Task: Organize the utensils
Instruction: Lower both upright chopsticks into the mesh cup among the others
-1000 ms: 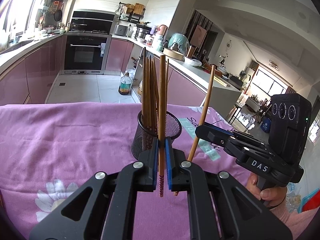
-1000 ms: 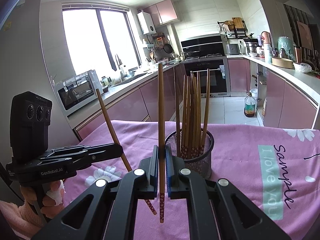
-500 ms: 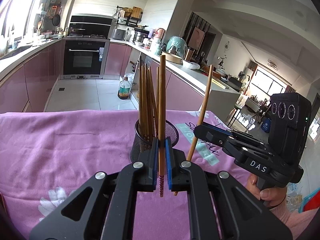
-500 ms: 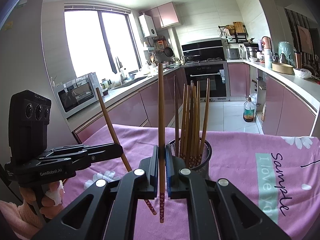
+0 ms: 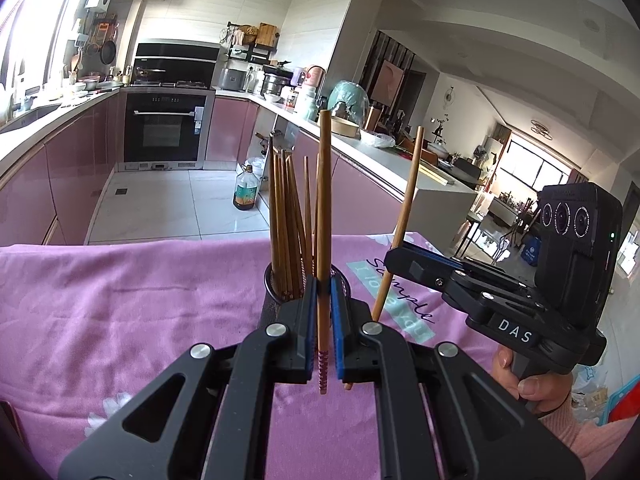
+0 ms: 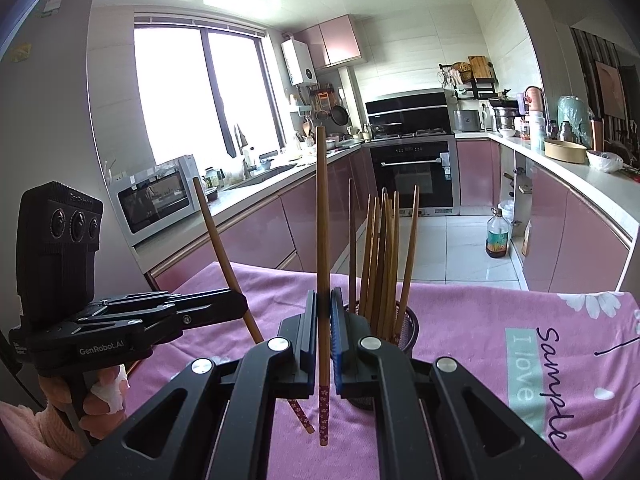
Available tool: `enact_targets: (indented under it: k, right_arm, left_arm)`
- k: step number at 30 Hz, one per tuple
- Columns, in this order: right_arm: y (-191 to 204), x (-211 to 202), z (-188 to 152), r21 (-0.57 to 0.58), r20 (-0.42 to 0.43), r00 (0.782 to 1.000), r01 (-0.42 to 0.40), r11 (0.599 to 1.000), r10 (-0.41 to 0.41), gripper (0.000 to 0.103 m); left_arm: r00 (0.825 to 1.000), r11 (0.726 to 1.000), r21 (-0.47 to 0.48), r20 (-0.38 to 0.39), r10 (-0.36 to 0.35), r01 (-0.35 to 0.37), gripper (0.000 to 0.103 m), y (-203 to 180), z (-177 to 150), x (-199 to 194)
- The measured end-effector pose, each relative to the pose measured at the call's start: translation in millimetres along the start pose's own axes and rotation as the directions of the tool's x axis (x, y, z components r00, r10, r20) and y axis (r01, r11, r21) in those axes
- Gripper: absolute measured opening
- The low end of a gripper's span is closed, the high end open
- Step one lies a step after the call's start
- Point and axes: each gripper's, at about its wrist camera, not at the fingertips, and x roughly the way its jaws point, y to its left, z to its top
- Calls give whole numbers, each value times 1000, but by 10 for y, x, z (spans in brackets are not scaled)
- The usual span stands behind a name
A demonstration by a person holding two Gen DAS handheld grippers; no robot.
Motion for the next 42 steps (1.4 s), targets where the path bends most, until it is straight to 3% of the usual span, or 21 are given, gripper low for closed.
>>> enact_targets:
  k: [42]
  right_arm:
    - [31, -4, 366, -58, 76, 997, 16, 998, -11, 5]
  left_arm:
    - [996, 998, 54, 91, 9, -14, 7, -177, 240, -283]
